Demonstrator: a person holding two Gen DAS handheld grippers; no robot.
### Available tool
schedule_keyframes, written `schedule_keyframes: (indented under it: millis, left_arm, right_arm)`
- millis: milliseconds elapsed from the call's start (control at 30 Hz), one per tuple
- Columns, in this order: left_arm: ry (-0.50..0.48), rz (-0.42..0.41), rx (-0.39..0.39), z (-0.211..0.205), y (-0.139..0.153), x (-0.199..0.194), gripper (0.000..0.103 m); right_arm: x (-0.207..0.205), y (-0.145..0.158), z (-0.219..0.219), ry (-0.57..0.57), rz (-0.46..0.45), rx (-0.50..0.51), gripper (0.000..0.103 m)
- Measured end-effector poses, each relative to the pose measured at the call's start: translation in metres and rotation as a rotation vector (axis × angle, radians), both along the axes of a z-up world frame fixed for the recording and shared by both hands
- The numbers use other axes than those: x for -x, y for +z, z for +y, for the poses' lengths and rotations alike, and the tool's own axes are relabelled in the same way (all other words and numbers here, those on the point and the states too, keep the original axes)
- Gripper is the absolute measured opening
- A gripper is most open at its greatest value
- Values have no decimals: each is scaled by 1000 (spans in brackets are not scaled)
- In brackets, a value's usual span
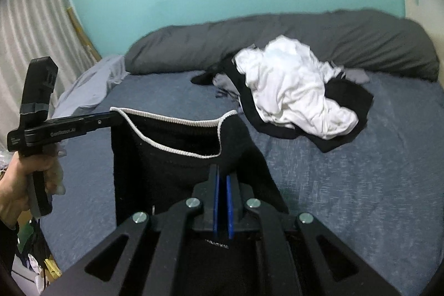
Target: Fold clothes
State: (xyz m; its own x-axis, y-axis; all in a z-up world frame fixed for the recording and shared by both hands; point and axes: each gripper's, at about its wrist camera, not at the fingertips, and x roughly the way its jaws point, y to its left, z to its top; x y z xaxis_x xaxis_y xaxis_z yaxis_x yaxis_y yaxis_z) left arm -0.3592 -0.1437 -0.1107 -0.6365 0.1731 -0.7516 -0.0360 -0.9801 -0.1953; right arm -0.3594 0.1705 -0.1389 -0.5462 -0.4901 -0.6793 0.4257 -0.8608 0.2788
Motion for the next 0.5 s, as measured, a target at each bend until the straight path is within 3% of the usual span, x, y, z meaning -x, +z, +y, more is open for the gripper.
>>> schedule_keyframes:
  millis: [367, 500]
  left_arm:
    - [55, -170, -32, -18, -142, 77, 10]
    - [50, -216, -68, -21, -173, 81, 15]
  right_arm:
    - [81, -131, -14, -28, -182, -22, 7]
    - [90, -152, 0, -37, -259, 30, 11]
